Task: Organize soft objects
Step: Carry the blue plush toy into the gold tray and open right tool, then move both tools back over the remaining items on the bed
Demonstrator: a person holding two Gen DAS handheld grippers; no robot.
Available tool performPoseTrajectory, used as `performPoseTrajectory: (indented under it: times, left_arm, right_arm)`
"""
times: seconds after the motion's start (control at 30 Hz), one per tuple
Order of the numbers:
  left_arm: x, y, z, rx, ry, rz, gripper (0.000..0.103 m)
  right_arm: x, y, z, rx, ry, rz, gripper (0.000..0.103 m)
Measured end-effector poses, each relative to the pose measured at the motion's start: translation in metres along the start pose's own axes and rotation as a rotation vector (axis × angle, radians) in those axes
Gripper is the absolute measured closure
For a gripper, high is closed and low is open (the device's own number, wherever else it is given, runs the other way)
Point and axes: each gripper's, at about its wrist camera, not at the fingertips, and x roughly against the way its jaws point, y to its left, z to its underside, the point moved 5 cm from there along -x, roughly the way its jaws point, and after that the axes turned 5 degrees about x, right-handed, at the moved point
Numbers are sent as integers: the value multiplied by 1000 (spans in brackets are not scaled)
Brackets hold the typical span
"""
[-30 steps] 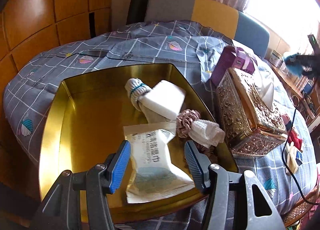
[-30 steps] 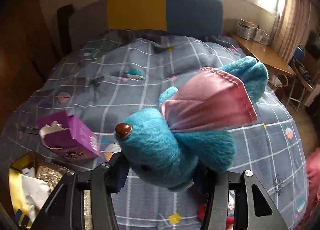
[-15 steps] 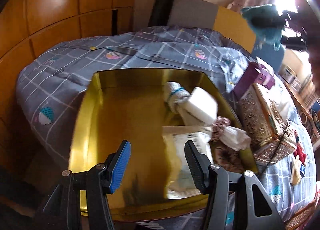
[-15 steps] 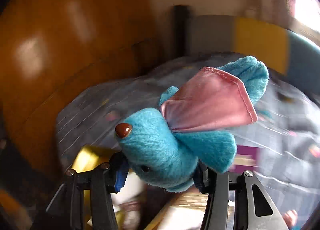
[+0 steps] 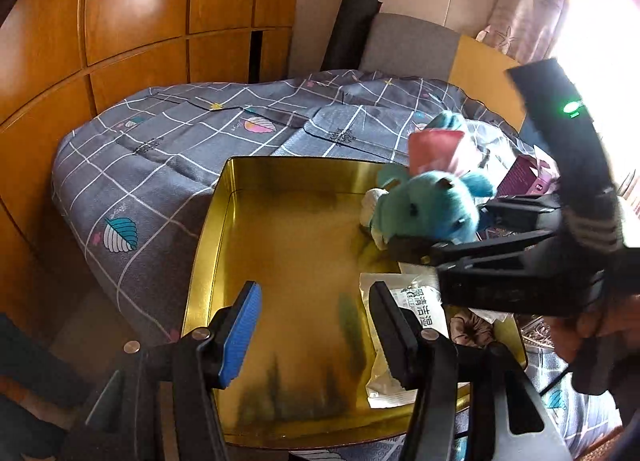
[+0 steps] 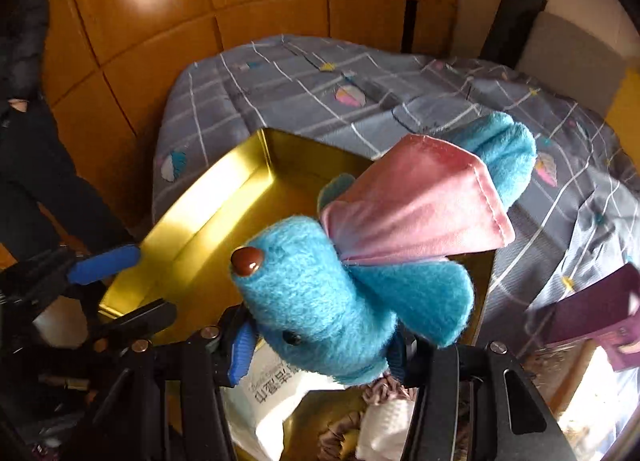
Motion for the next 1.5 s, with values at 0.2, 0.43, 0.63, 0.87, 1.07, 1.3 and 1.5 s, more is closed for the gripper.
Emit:
performPoseTrajectory:
  times: [0.2, 0.43, 0.63, 0.87, 1.07, 1.3, 1.5]
  left_arm:
    - [-2, -3, 4, -6, 11, 3, 46]
    - [-2, -6, 6, -11, 12, 3, 46]
    - [2, -10, 6, -25, 2, 5, 46]
    - [5, -21, 7, -54, -1, 11, 46]
    - [9, -33, 7, -93, -14, 14, 46]
    - [16, -48, 7, -145, -35, 18, 46]
    - [20, -64, 7, -183, -40, 35, 46]
  right_arm:
    - [-11, -4, 9, -31, 22, 11, 44]
    - [-7, -8, 13, -76, -14, 24, 32]
    - [16, -16, 22, -120, -54, 89, 25]
    - [51, -29, 41, -174, -132, 172, 20]
    - [82, -35, 60, -197, -191, 227, 18]
    - [122, -50, 94, -252, -279, 274, 15]
    - [158, -77, 139, -362, -316, 323, 14]
